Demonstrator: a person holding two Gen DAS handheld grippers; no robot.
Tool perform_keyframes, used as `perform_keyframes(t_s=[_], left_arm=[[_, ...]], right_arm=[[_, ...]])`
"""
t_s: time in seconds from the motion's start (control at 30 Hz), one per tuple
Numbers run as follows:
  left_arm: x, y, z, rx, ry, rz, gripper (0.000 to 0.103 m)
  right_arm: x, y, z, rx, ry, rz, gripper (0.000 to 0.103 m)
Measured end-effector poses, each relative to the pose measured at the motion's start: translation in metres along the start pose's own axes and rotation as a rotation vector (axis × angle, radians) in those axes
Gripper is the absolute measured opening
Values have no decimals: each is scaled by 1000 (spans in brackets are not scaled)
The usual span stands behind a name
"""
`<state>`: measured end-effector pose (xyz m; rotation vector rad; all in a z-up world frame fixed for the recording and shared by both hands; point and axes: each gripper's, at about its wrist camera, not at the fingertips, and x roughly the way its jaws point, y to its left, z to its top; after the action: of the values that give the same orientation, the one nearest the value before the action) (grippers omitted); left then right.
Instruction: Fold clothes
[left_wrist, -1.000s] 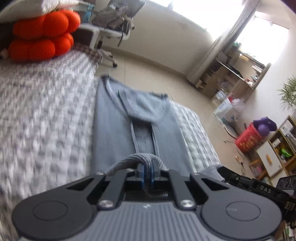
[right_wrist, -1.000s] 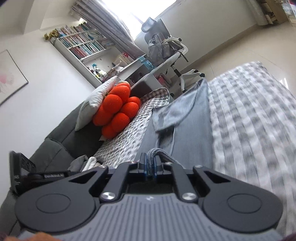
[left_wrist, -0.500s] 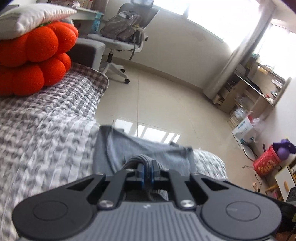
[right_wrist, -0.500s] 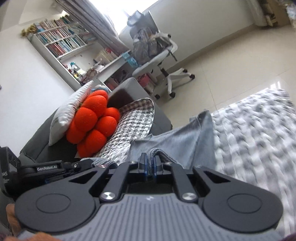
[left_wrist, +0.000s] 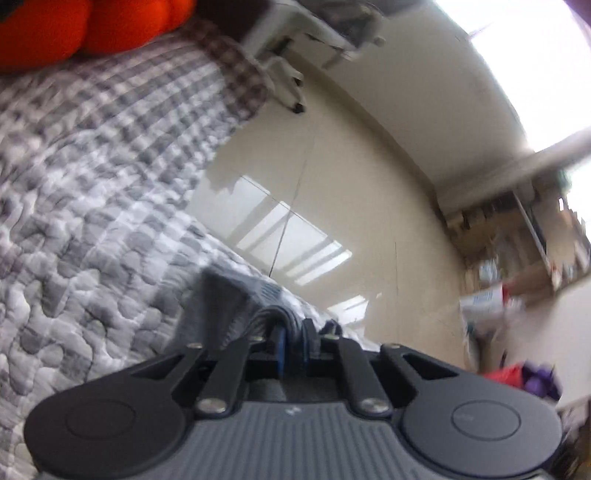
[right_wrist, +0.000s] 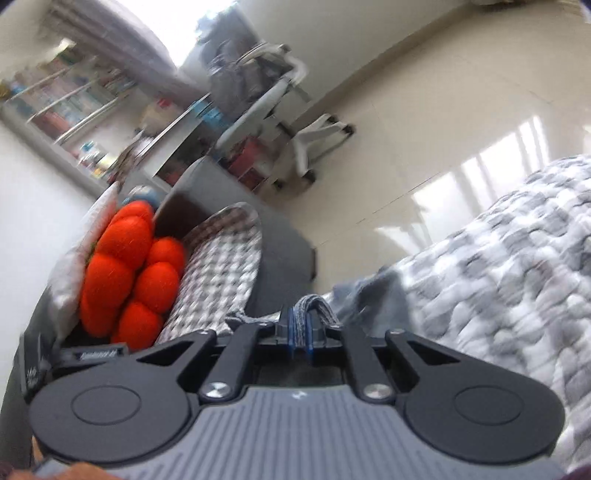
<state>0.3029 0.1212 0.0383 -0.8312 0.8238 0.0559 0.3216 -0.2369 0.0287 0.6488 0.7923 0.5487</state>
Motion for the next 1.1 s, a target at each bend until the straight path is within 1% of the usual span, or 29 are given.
perform_keyframes(t_s=[0.03,0.07,0.1,0.13,0.17,0.2,0.23,0.3,0.33,0.4,0.47,0.5,0.6,0.77,0.83,0.9,1.0,1.03,1.1], left_arm=[[-5,4,1,-16,-13,-16,26],[-13,8,2,-29,-35,-31,46],[-19,10,2,-28,-58,-35,54],[-24,11,1,-16,-69,-28,58],[-28,11,-1,-1,-78,-19,58],[-32,13,-2,3,-84,-13,58],[-34,15,-4,4,-84,-13,58],[-36,15,-13,30,-65,-15,58],[-36,14,-18,44,-55,-16,58],[-39,16,-28,81,-45,-7,58],[-40,23,-36,93,-27,13,59],[-44,26,-41,93,-24,11,59],[-60,35,-52,75,-24,-4,59],[-91,46,-67,27,-24,-27,60],[-107,48,-73,-10,-53,-34,63],[-115,47,-84,-18,-64,-16,66],[-122,46,-103,-28,-72,10,66],[-122,46,-109,-34,-70,15,66],[-122,47,-121,-46,-66,24,66]], right_arm=[[-3,-2,0,13,-15,-5,11],[-7,-4,0,24,-30,-10,13],[-13,-4,-1,5,-47,-9,17],[-19,-3,-2,-14,-65,-9,33],[-25,0,-1,-45,-96,-28,56],[-29,0,1,-57,-121,-24,62],[-33,0,2,-68,-144,-19,64],[-40,-1,5,-57,-147,16,64],[-45,1,4,-71,-157,10,64],[-50,9,-1,-157,-153,-6,64],[-51,16,-10,-234,-127,-36,64],[-54,19,-17,-276,-112,-52,64],[-65,24,-36,-346,-83,-95,64],[-92,27,-55,-317,-39,-123,64],[-103,29,-61,-302,-24,-134,64],[-111,32,-65,-274,8,-123,64],[-110,36,-71,-179,82,-133,64],[-113,36,-76,-150,90,-131,64],[-123,36,-85,-113,73,-132,64]])
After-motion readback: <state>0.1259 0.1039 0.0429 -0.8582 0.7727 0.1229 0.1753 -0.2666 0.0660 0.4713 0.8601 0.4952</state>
